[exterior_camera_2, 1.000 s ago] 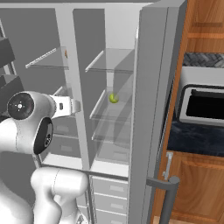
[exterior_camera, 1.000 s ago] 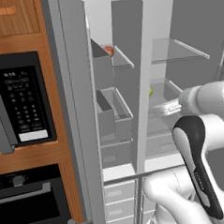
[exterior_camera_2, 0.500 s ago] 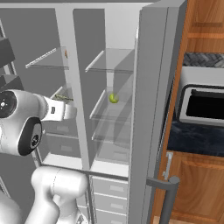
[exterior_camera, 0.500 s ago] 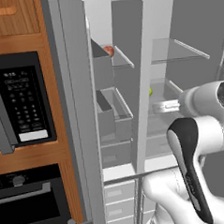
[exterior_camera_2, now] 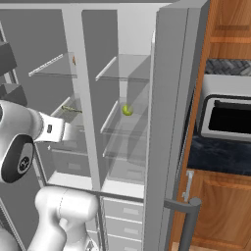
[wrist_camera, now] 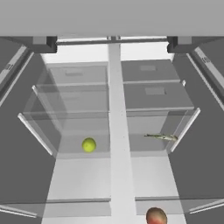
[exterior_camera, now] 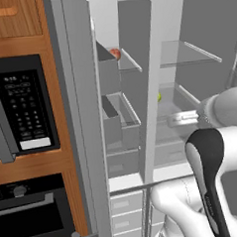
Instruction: There's a fish in the fridge that needs to be moved to the freezer for freezing. Pick up the fish from the fridge, place it on any shelf in the freezer, and close the fridge and freezer doors when done.
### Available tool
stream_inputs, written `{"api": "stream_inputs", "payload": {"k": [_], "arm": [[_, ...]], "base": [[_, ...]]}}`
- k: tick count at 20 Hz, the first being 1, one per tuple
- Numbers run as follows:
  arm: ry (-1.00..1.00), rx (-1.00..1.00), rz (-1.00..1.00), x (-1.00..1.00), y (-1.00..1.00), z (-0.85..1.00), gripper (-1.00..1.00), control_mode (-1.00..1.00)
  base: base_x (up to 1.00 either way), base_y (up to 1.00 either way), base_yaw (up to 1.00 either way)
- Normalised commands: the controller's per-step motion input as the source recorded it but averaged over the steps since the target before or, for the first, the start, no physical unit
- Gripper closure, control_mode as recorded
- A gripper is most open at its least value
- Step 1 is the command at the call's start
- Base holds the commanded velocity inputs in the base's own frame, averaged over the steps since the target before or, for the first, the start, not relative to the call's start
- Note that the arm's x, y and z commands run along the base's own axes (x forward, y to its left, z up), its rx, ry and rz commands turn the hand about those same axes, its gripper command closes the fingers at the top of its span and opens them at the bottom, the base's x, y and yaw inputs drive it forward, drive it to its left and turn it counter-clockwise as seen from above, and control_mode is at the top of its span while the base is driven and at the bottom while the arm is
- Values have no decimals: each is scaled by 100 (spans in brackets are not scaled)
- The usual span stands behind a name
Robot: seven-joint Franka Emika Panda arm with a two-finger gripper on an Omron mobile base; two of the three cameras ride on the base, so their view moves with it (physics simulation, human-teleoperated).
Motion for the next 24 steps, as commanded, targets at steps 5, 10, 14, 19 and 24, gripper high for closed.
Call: {"api": "stream_inputs", "payload": {"k": [5, 10, 14, 19, 24], "arm": [[-11, 0, 0, -57, 0, -2, -100, -100], [-1, 0, 0, -2, 3, -28, -100, 100], [0, 0, 0, 0, 0, 0, -100, 100], [0, 0, 0, 0, 0, 0, -100, 100], [0, 0, 0, 0, 0, 0, -100, 100]], "base": [[0, 0, 0], [1, 2, 0], [-15, 0, 0], [-72, 0, 0], [-59, 0, 0]]}}
